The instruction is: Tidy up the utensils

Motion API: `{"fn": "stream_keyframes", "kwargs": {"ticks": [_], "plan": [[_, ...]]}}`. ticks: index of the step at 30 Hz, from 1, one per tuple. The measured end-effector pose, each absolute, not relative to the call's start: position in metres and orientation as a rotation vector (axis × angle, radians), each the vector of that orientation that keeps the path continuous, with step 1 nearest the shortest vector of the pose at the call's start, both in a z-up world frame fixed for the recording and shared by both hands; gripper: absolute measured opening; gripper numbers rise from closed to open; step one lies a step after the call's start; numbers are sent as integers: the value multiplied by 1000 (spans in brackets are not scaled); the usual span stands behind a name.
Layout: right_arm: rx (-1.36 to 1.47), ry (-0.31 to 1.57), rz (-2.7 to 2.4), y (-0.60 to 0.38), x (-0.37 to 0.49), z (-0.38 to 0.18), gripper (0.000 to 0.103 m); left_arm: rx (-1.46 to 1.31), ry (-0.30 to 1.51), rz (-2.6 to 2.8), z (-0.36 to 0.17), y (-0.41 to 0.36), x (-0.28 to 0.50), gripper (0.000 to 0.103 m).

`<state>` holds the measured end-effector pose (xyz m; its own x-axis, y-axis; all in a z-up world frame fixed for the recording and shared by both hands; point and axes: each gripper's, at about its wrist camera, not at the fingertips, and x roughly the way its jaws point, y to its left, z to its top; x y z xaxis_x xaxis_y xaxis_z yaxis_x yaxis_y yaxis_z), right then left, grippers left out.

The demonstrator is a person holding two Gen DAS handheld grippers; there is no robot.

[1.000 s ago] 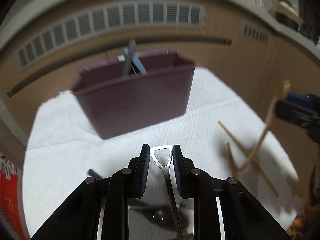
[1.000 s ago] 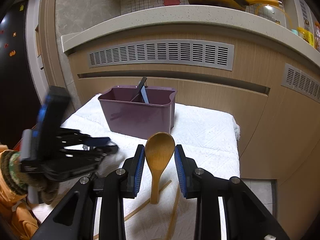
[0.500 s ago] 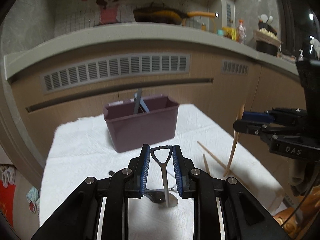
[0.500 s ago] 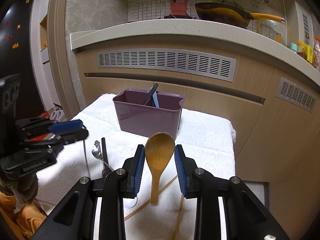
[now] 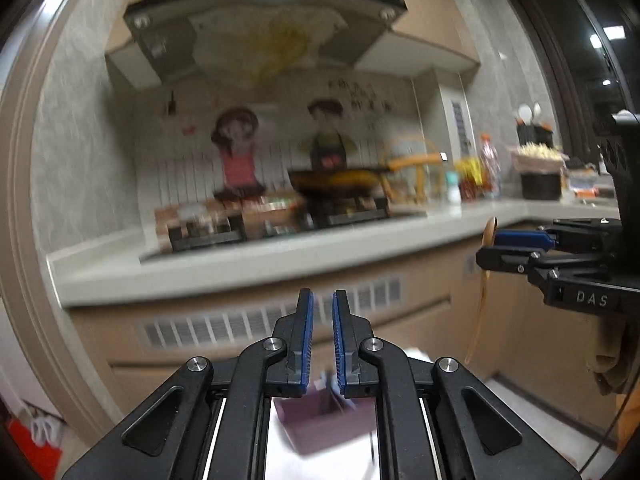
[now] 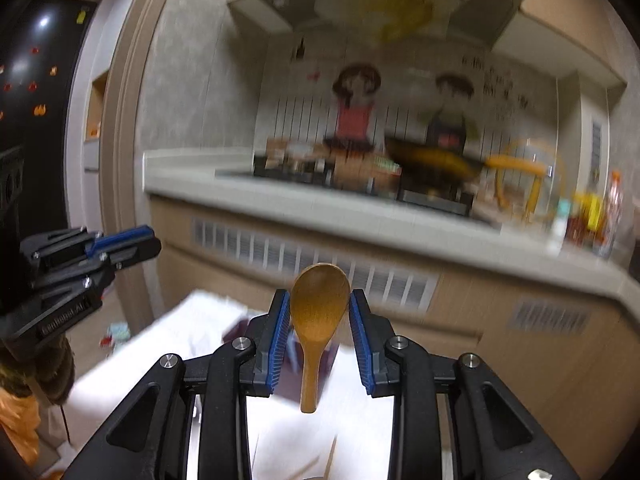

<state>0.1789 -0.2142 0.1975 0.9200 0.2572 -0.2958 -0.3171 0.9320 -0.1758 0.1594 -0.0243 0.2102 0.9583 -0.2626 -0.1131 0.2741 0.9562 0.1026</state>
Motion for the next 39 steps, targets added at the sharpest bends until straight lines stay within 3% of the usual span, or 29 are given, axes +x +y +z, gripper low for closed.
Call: {"fn": "stream_keyframes", "kwargs": {"ticks": [4, 7, 13, 14, 16, 19, 25, 39], "plan": [[-199, 217, 277, -210, 192, 229, 29, 97, 75, -259, 229, -16, 170, 10], [-176, 237, 299, -212, 196, 224, 29, 93, 183, -321, 212, -14, 180, 12], [-214, 419, 368, -207, 197, 154, 29, 159, 487, -389, 109, -17, 200, 17], [-208, 466, 386, -208, 196, 139, 29, 145, 546, -405, 90, -15, 204, 19], [-189, 550, 416, -210, 195, 111, 29, 111, 664, -437, 49, -8, 207, 36], [-153, 668, 454, -216, 191, 74, 29, 128, 771, -479, -3, -8, 193, 52], [-78, 864, 482, -232, 194, 21, 29, 309, 875, -505, -66, -25, 159, 58], [-73, 913, 419, -235, 223, -23, 29, 193, 943, -632, -45, -67, 261, 57]]}}
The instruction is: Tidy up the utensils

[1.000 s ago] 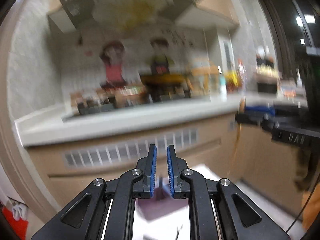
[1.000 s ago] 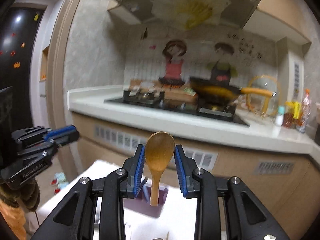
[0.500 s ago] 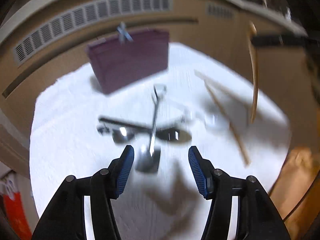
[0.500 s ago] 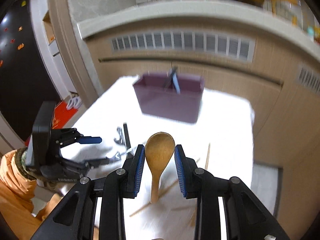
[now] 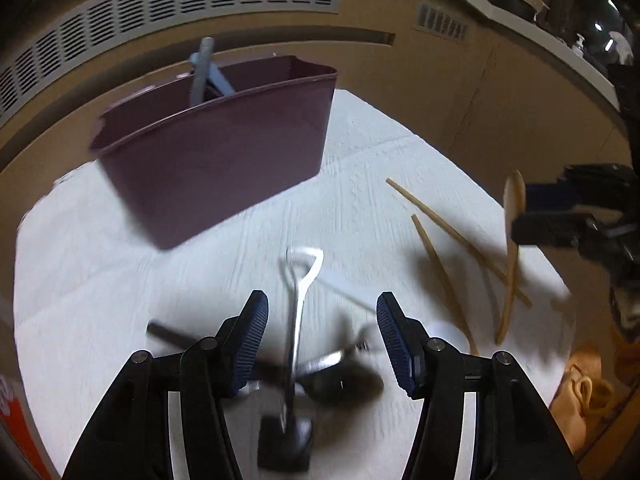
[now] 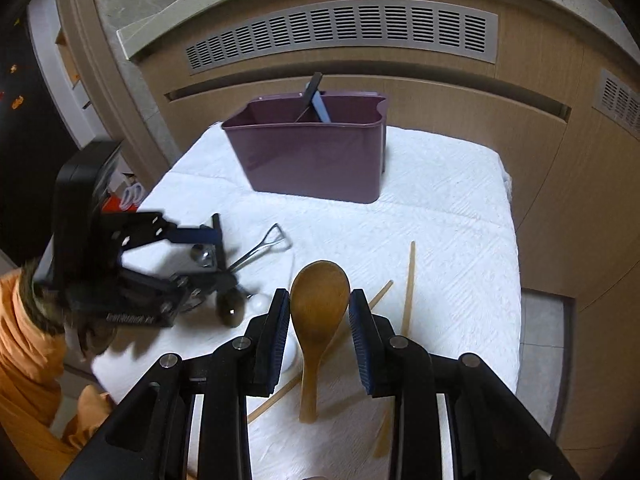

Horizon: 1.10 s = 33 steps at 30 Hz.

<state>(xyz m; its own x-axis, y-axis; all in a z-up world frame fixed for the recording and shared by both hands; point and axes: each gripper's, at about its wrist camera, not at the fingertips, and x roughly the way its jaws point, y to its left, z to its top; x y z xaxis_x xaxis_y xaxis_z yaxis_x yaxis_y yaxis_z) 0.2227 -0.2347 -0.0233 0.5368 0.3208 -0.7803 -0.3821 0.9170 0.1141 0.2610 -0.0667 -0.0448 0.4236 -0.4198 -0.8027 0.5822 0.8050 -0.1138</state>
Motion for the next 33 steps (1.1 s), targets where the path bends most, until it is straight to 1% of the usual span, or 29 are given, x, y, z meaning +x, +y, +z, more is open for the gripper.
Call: {"fn": "stream_keyframes", "kwargs": {"ticks": [4, 9, 11, 13, 14, 16, 20, 21, 28, 33], "plan": [[-45, 914, 417, -238, 233, -28, 29, 230, 986, -638, -57, -82, 284, 57], [-22, 927, 423, -241, 243, -34, 29, 165, 1040, -629, -71, -83, 301, 56], [-19, 932, 426, -241, 246, -36, 29, 159, 1049, -620, -76, -83, 305, 52], [-19, 934, 427, -240, 247, -38, 29, 154, 1044, -605, -78, -82, 309, 43], [-22, 932, 426, -240, 247, -38, 29, 146, 1039, -602, -78, -82, 311, 42], [-27, 930, 425, -239, 246, -38, 29, 139, 1028, -608, -76, -82, 313, 35], [-52, 922, 420, -237, 242, -36, 29, 190, 986, -606, -72, -86, 304, 31], [-58, 919, 420, -236, 241, -36, 29, 205, 968, -599, -70, -88, 300, 25], [-76, 900, 413, -235, 234, -30, 29, 182, 858, -547, -49, -81, 273, 24], [-86, 857, 399, -236, 221, -16, 29, 152, 691, -496, -4, -62, 229, 24]]}}
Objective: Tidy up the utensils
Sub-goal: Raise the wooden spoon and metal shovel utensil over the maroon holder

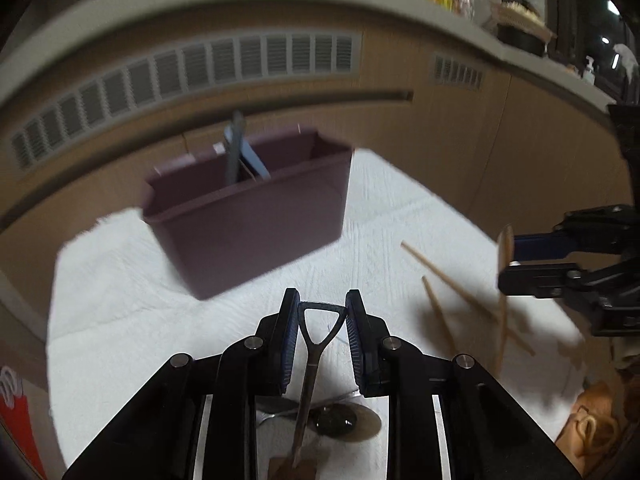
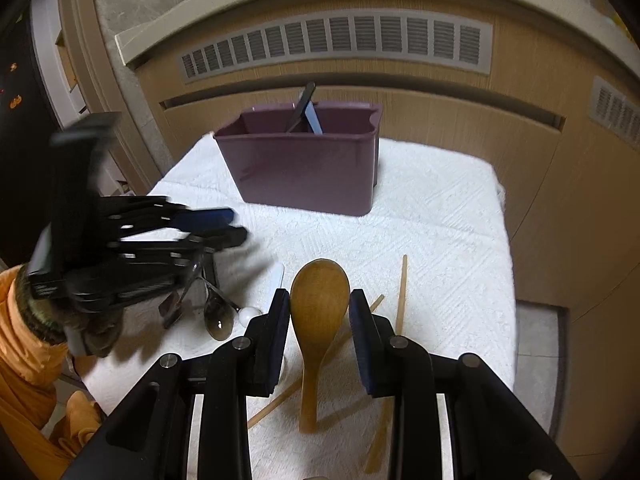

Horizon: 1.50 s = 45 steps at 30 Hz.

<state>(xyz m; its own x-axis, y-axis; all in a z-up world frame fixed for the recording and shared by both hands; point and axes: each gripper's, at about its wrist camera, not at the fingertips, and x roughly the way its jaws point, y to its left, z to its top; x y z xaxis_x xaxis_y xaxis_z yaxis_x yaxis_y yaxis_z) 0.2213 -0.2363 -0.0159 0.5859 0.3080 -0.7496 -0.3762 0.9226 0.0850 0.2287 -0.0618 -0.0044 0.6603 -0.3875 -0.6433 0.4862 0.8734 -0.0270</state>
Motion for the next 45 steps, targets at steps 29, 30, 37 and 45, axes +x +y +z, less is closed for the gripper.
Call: {"fn": "stream_keyframes", "kwargs": {"ticks": [29, 30, 37, 45], "plan": [[-252, 314, 307, -173, 301, 169, 29, 28, 157, -332, 180, -19, 299, 19], [-250, 335, 312, -172, 309, 156, 29, 26, 175, -334, 169, -20, 308, 19], [-250, 499, 335, -163, 357, 77, 29, 17, 350, -311, 86, -28, 362, 19], [-194, 734, 386, -165, 403, 6, 30, -142, 513, -253, 42, 15, 395, 21]]}}
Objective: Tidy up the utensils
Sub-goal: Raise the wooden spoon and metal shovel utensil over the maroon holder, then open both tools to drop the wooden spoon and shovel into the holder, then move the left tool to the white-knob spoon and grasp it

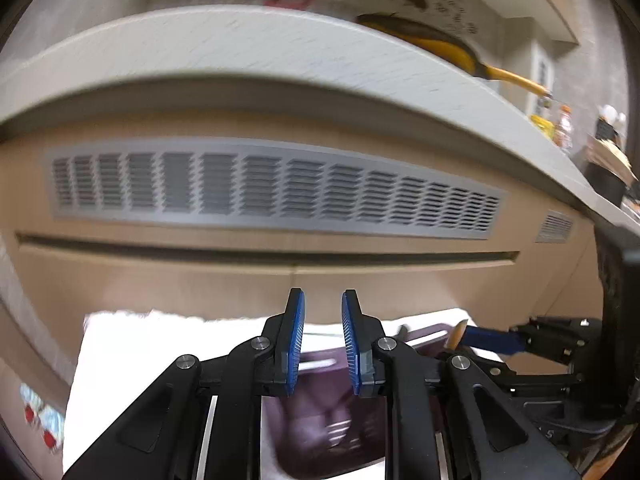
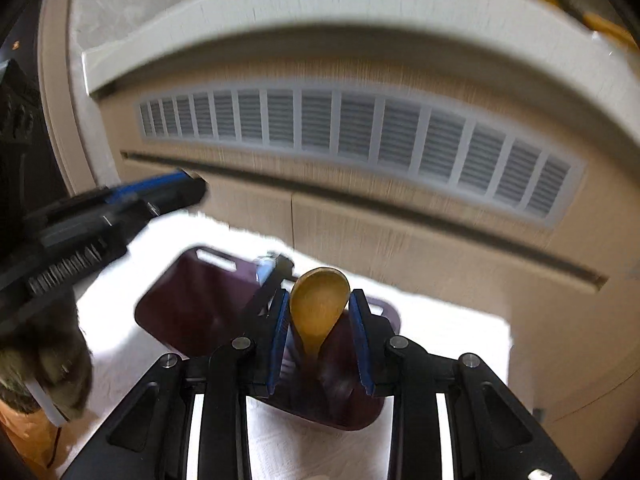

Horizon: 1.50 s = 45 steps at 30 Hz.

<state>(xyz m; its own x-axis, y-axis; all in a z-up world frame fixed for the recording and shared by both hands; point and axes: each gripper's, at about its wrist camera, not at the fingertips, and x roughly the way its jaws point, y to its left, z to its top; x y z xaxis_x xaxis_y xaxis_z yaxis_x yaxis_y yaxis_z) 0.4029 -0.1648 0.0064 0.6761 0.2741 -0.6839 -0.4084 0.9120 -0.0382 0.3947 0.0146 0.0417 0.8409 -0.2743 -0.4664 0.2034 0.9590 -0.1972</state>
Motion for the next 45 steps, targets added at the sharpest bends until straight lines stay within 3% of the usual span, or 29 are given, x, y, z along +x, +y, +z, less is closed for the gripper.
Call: {"fn": "stream_keyframes", "kwargs": {"ticks": [5, 10, 16, 18, 24, 37, 41, 45], "plan": [[-154, 778, 375, -172, 407, -10, 42, -174, 588, -233, 24, 30, 396, 32], [-171, 735, 332, -186, 392, -6, 54, -151, 610, -241, 16, 32, 374, 58], [-217, 703, 270, -213, 353, 1, 72, -97, 643, -273, 9, 23, 332, 72], [-227, 702, 247, -223, 338, -3, 80, -77, 674, -293, 2, 15, 315, 73], [-281, 715, 165, -245, 290, -26, 90, 9, 796, -416, -24, -26, 272, 74], [-214, 784, 192, -273, 213, -59, 91, 104, 892, -621, -51, -75, 185, 74], [-222, 794, 189, -273, 206, -68, 91, 160, 833, -626, -57, -89, 161, 74], [-181, 788, 161, -282, 204, -68, 91, 236, 786, -602, -59, -110, 146, 65]]}}
